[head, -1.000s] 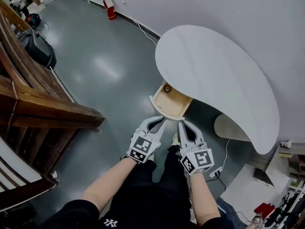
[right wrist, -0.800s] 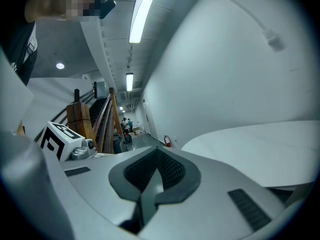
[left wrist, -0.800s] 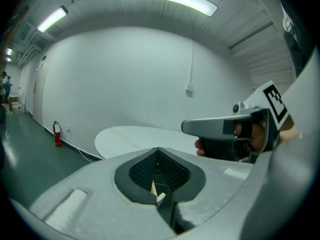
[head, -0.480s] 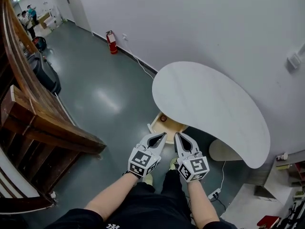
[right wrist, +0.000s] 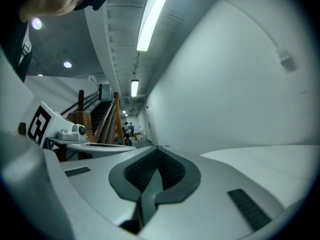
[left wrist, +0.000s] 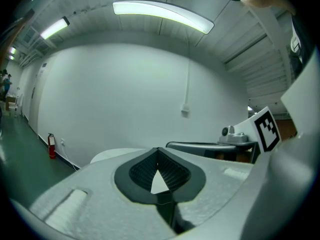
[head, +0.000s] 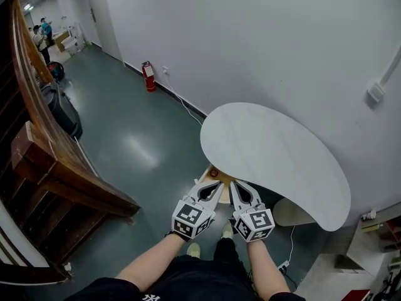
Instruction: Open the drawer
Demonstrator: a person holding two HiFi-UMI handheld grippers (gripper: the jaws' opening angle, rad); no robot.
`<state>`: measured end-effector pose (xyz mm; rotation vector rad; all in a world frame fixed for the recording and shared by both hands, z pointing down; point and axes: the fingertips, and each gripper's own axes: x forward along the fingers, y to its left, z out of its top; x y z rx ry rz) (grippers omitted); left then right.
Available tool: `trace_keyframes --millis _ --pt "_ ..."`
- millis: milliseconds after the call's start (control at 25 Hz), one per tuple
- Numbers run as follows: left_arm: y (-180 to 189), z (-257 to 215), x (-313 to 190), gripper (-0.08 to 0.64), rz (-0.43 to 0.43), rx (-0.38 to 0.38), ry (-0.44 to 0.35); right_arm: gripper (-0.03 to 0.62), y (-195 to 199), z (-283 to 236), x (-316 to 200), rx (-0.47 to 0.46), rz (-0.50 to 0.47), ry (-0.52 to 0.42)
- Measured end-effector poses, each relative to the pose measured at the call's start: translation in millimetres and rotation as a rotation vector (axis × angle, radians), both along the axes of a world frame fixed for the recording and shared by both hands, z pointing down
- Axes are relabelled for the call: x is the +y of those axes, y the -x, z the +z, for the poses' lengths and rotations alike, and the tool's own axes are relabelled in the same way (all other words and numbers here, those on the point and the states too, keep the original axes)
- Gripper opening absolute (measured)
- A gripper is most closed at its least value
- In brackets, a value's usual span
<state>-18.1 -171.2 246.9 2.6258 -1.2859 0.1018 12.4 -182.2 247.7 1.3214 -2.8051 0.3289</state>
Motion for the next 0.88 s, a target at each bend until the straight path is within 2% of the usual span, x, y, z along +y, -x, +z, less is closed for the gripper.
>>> trace_keyframes --millis 880 --pt "-4.9 -13.0 -11.5 0.009 0.004 0.007 -0.031 0.015 0.0 -11.7 -6.3 0.015 0.002 -0.031"
